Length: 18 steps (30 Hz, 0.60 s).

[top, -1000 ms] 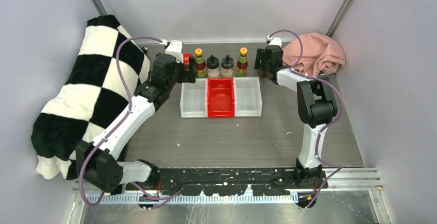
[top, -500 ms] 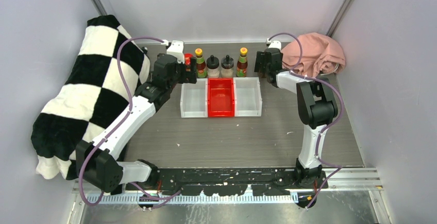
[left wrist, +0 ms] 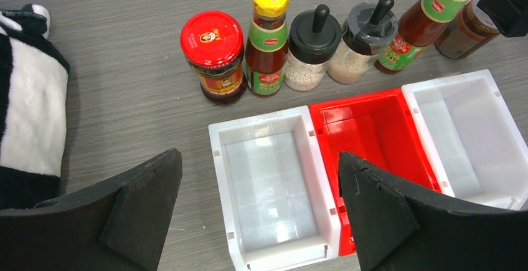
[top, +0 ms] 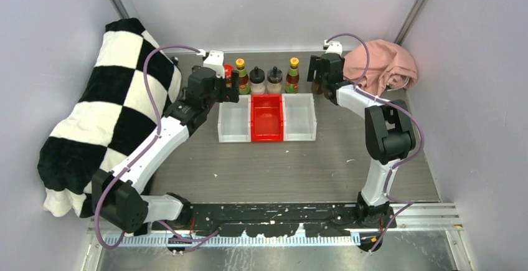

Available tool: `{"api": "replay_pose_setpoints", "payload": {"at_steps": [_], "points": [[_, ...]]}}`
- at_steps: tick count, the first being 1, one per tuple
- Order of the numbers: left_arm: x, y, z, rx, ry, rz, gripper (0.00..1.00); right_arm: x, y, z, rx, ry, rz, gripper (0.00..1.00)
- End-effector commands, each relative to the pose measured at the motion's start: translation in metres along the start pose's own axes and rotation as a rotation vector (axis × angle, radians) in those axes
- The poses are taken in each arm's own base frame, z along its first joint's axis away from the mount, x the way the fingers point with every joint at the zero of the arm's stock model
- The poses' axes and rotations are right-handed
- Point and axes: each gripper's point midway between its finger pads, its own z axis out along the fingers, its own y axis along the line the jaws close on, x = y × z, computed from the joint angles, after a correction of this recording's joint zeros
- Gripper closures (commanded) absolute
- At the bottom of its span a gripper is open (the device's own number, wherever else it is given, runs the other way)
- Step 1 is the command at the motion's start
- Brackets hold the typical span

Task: Organize the condiment bottles
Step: Pick up the bottle from the center of the board.

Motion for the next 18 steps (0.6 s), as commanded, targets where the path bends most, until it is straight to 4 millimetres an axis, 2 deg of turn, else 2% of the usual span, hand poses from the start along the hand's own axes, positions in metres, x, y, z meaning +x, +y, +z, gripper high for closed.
{"api": "replay_pose_setpoints", "payload": {"at_steps": [1, 18], "points": [[-0.016, 0.000, -0.010, -0.004, -0.059, -0.006, 0.03, -0.029, 0.002, -0.013, 0.007, -0.049, 0.004, 0.20], [-0.016, 0.000, -0.010, -0.007, -0.060, 0.005, 0.03, -0.019, 0.003, -0.007, 0.009, -0.028, -0.010, 0.20]]}}
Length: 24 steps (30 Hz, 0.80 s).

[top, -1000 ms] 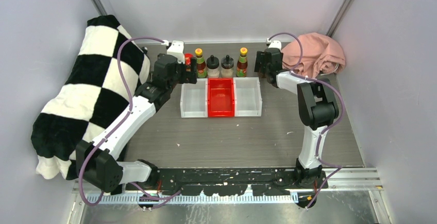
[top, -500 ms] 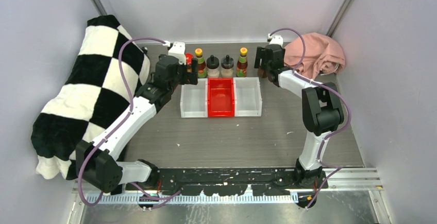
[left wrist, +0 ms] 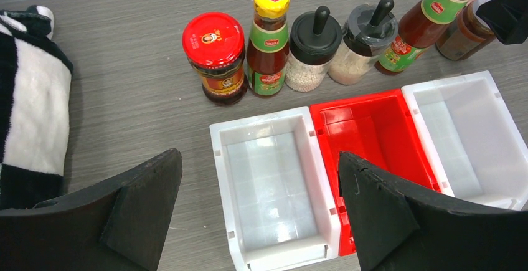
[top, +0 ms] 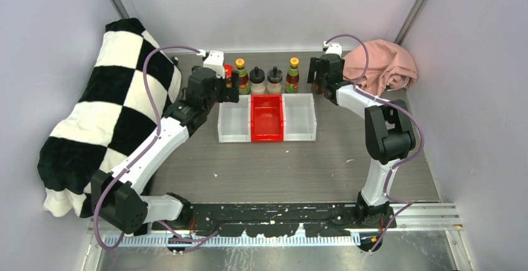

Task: Organize the condiment bottles
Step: Pick up the bottle from the center of the board.

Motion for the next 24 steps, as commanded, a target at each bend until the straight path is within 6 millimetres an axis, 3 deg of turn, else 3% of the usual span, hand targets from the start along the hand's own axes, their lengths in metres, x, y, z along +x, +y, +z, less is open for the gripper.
{"api": "replay_pose_setpoints", "payload": {"at_steps": [1, 24], "points": [[-0.014, 0.001, -0.008, -0.002, -0.052, 0.003, 0.03, -0.027, 0.004, -0.005, -0.001, -0.060, 0.006, 0.20], [-0.010, 0.000, -0.003, -0.003, -0.038, 0.009, 0.03, -0.013, 0.006, 0.007, 0.002, -0.029, -0.001, 0.20]]}}
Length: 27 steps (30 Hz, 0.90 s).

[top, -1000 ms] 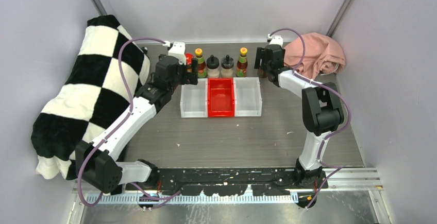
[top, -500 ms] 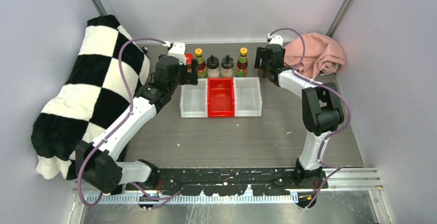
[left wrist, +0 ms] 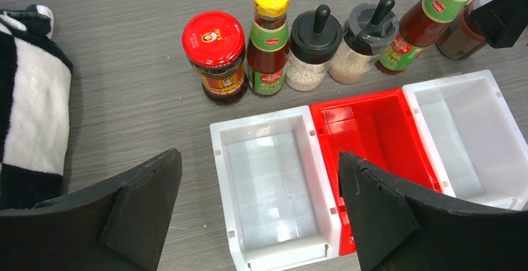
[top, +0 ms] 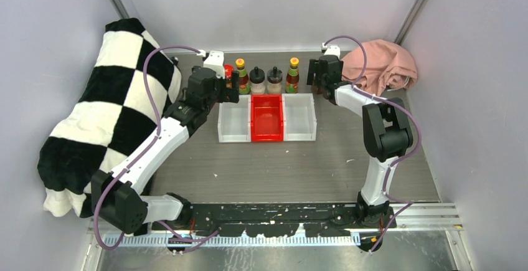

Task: Organize the condiment bottles
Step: Pick up the bottle from the center of the board.

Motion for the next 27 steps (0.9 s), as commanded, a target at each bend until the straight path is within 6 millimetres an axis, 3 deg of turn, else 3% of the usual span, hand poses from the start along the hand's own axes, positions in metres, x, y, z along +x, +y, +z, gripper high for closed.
{"api": "replay_pose_setpoints", "payload": {"at_steps": [1, 13, 27], "points": [[-0.0108, -0.0001, -0.0025, -0.003, -0.041, 0.005, 0.03, -0.0227, 0.0050, 0.0002, -0.002, -0.052, 0.006, 0.20], [-0.0090, -0.0002, -0.0010, -0.004, -0.036, 0.008, 0.03, -0.0193, 0.0049, 0.0036, 0.000, -0.045, 0.003, 0.23], [-0.0071, -0.0002, 0.0002, -0.004, -0.030, 0.011, 0.03, -0.0160, 0.0051, 0.0072, -0.002, -0.034, 0.001, 0.44]]}}
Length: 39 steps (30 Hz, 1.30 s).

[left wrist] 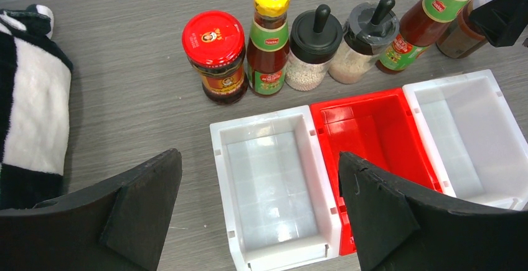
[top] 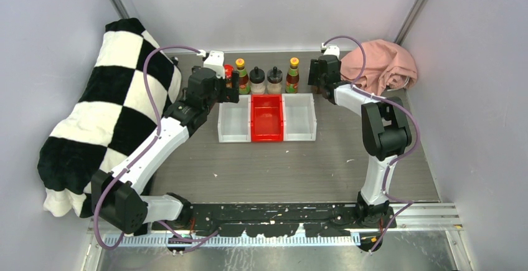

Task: Organize the condiment bottles
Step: Pick up the bottle from the center of the board.

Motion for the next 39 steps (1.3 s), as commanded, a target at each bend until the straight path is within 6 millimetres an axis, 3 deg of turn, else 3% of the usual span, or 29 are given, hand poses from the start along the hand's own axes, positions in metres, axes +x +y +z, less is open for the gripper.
{"api": "replay_pose_setpoints", "payload": {"at_steps": [1, 8, 28, 39], "points": [[-0.008, 0.000, 0.000, -0.005, -0.031, 0.010, 0.03, -0.020, 0.004, 0.003, -0.005, -0.042, 0.008, 0.49], [-0.008, 0.000, 0.000, -0.007, -0.032, 0.010, 0.03, -0.021, 0.003, 0.003, 0.001, -0.043, 0.010, 0.99], [-0.013, 0.001, -0.005, -0.007, -0.050, 0.003, 0.03, -0.073, -0.002, -0.028, 0.006, -0.129, 0.015, 0.99], [-0.015, 0.001, -0.007, -0.006, -0.056, 0.002, 0.03, -0.085, -0.004, -0.040, 0.005, -0.150, 0.010, 0.99]]}}
